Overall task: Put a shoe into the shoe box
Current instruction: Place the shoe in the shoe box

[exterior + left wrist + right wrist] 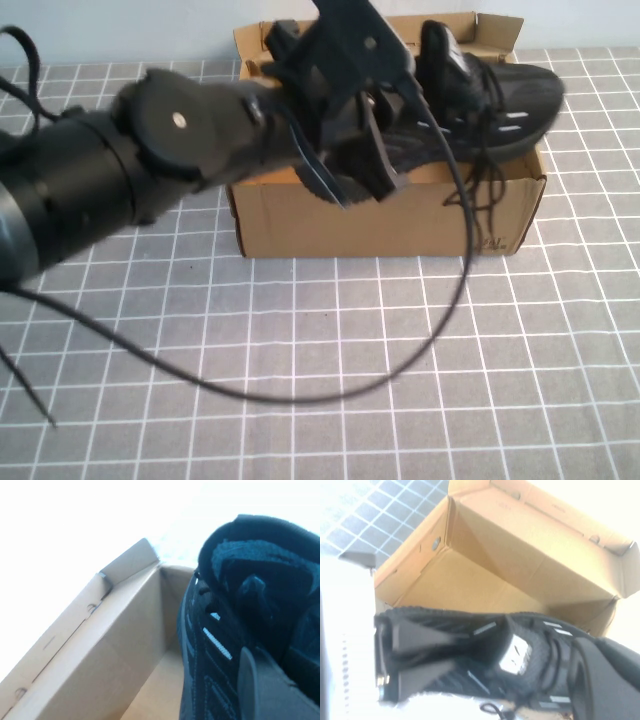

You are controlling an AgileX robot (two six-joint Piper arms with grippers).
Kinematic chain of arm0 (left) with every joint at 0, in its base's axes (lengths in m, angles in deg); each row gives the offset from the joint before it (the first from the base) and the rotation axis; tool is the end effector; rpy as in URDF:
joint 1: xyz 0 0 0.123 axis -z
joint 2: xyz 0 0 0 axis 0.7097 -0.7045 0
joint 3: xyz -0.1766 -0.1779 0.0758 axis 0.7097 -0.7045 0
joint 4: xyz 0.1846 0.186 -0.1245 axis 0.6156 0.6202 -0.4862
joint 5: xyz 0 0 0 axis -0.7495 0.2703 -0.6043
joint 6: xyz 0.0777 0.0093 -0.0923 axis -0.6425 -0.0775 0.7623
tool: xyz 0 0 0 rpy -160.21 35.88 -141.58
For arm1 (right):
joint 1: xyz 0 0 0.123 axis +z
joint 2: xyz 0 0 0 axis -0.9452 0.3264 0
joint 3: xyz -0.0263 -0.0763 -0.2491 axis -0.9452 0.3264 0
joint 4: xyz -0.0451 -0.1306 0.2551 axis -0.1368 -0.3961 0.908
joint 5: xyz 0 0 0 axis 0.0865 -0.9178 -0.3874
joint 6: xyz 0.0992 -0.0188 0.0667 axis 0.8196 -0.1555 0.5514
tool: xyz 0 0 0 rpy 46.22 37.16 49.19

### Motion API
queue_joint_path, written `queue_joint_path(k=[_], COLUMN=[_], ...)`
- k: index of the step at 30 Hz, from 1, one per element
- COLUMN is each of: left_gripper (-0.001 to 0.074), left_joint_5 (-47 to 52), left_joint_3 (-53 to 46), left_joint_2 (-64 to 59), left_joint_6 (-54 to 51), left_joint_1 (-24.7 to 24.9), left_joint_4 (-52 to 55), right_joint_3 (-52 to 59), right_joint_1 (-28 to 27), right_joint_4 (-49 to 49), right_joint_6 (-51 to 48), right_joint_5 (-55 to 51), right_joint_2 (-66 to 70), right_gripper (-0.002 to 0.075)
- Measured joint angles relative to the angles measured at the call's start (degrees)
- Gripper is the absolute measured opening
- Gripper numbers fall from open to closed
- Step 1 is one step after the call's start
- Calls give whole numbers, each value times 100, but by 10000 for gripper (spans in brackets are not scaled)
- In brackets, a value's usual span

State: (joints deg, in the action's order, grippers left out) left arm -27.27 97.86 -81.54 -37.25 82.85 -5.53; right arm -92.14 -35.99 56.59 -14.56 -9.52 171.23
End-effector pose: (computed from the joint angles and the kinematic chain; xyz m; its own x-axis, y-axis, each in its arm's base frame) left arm 0.3395 -0.2784 0.2987 0.1581 0.5471 -0.8220 0.7141 0.5116 0.4778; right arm 0.3088 0.1890 0.4942 -0.4756 -0.3726 -0.7969 -0.4600 0.8775 -0.1358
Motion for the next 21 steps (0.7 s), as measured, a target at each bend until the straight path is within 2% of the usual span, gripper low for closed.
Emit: queue_joint_path(k=[5, 14, 21], left_gripper=[59, 56, 55], left_joint_5=[617, 1948, 2602], left_joint_3=[447, 1589, 2485], left_joint_2=[-205, -883, -1662], left_joint_6=[-23, -214, -343], left_joint_1=[-472, -1157, -1509], left_joint_4=[0, 58, -39], right_joint_3=[525, 2840, 4019], right_joint_1=[0, 0, 0], right_joint_4=[-9, -386, -477], right_joint_6=[75, 861, 1402], right_joint_5=[0, 0, 0], right_joint_2=[-571, -2181, -3197], right_gripper=[-15, -16, -16])
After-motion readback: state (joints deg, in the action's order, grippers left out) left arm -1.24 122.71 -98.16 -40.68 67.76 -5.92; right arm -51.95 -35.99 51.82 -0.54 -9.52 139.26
